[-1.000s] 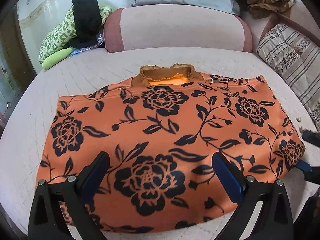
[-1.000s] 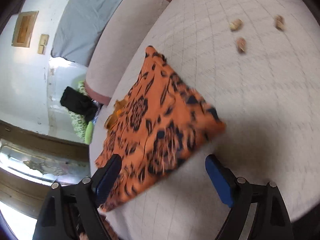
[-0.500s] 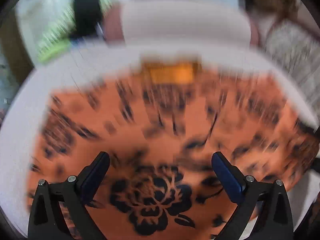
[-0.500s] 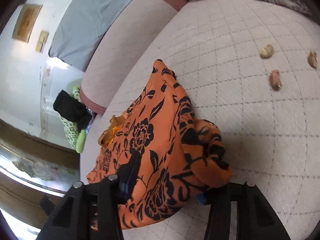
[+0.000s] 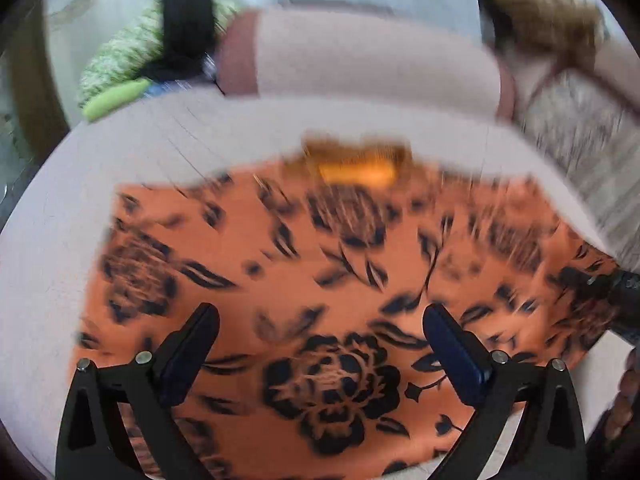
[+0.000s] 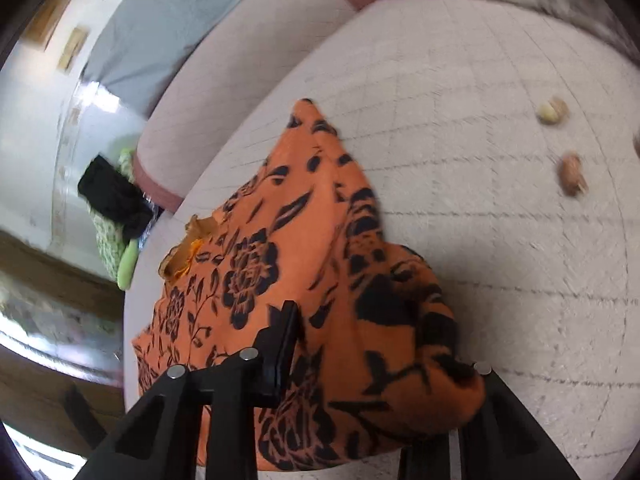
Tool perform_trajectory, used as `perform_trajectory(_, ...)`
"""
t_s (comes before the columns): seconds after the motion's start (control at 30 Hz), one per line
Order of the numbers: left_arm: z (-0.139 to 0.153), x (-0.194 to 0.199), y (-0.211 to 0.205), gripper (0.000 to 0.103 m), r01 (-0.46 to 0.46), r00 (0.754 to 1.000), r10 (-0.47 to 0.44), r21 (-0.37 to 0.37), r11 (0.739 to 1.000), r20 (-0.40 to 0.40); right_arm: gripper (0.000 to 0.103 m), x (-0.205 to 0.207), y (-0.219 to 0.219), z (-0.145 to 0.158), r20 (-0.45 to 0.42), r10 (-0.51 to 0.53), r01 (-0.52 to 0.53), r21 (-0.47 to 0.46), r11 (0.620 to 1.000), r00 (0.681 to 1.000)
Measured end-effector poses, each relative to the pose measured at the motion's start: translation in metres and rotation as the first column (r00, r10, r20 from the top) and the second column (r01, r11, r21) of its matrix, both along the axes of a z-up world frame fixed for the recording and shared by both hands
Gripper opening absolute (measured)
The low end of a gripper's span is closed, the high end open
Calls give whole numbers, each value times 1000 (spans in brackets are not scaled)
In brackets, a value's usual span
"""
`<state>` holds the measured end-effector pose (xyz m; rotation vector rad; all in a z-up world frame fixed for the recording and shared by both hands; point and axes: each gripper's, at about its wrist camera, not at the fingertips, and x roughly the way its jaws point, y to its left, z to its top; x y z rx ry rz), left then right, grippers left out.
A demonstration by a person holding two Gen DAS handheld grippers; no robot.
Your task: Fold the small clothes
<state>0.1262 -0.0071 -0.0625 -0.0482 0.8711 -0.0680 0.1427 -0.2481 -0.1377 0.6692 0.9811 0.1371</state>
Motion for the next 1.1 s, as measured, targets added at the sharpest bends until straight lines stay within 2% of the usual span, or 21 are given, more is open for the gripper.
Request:
perform_trajectory(0.03, 14, -10, 16, 102, -21, 999, 22, -26, 999, 47, 19, 2, 6, 10, 16, 18, -18, -19, 1000, 1000)
perform_trajectory(0.13, 47, -45, 77, 102, -154, 973, 169, -104, 983, 158, 18, -1, 51, 78, 154, 112, -90, -145, 985, 982)
perform_trajectory(0.2, 55, -70, 115, 102, -250, 942, 274, -140, 958, 193, 18, -8, 88, 113, 220, 190, -147, -199, 969, 957)
perform_trajectory(0.23, 58, -85, 144, 102, -328, 912, 356, -158, 931, 206, 18, -13, 110, 129, 249, 237, -178, -236, 955, 939)
perform_trajectory(0.3, 53, -96, 178, 102, -424, 867, 452, -169, 890, 210, 18, -29, 168, 156, 299, 352, -255, -319, 913, 887)
perform_trajectory(0.33, 47, -106, 201, 102, -487, 834, 517, -182, 854, 194, 18, -36, 190, 160, 301, 393, -284, -348, 893, 869)
perform_trajectory(0.4, 33, -112, 227, 102, -545, 803, 577, -207, 812, 150, 19, -47, 247, 150, 267, 486, -360, -406, 840, 832)
perform_trajectory(0.43, 23, -118, 241, 102, -577, 786, 606, -210, 789, 119, 21, -49, 272, 135, 232, 522, -403, -413, 817, 821)
perform_trajectory(0.5, 11, -122, 253, 102, -606, 770, 632, -214, 766, 83, 32, -51, 328, 81, 101, 627, -546, -398, 737, 773)
perform_trajectory(0.53, 6, -122, 253, 102, -603, 774, 629, -228, 765, 63, 38, -50, 354, 44, -6, 681, -632, -378, 676, 732)
perform_trajectory(0.57, 4, -122, 256, 102, -593, 781, 622, -242, 768, 57, 52, -53, 367, 25, -46, 697, -652, -402, 643, 716)
perform_trajectory(0.6, 5, -124, 256, 102, -572, 793, 606, -258, 779, 71, 69, -63, 373, 27, 18, 705, -619, -465, 634, 709)
perform_trajectory(0.63, 8, -126, 254, 102, -560, 797, 597, -260, 786, 89, 82, -75, 376, 36, 84, 731, -611, -490, 622, 677)
perform_trajectory(0.67, 11, -128, 250, 102, -546, 803, 587, -266, 794, 102, 91, -81, 375, 44, 94, 757, -654, -441, 614, 647)
perform_trajectory(0.7, 13, -125, 248, 102, -527, 813, 572, -284, 801, 104, 91, -82, 372, 47, 94, 759, -669, -412, 619, 644)
perform_trajectory(0.77, 18, -121, 239, 102, -464, 849, 519, -332, 822, 101, 91, -83, 347, 57, 115, 717, -637, -377, 672, 688)
perform_trajectory(0.8, 19, -114, 231, 102, -435, 866, 491, -341, 833, 96, 91, -85, 332, 62, 141, 687, -613, -349, 709, 713)
perform_trajectory(0.83, 21, -111, 219, 102, -382, 895, 437, -354, 854, 89, 91, -88, 318, 64, 163, 660, -594, -318, 739, 733)
perform_trajectory(0.9, 28, -108, 198, 102, -320, 925, 371, -355, 878, 84, 91, -96, 281, 68, 209, 575, -528, -242, 814, 791)
perform_trajectory(1.0, 33, -99, 163, 102, -240, 959, 277, -336, 911, 63, 91, -100, 247, 69, 227, 496, -466, -173, 868, 838)
perform_trajectory(1.1, 24, -83, 136, 102, -209, 976, 218, -288, 934, -2, 91, -100, 226, 63, 221, 464, -444, -136, 886, 858)
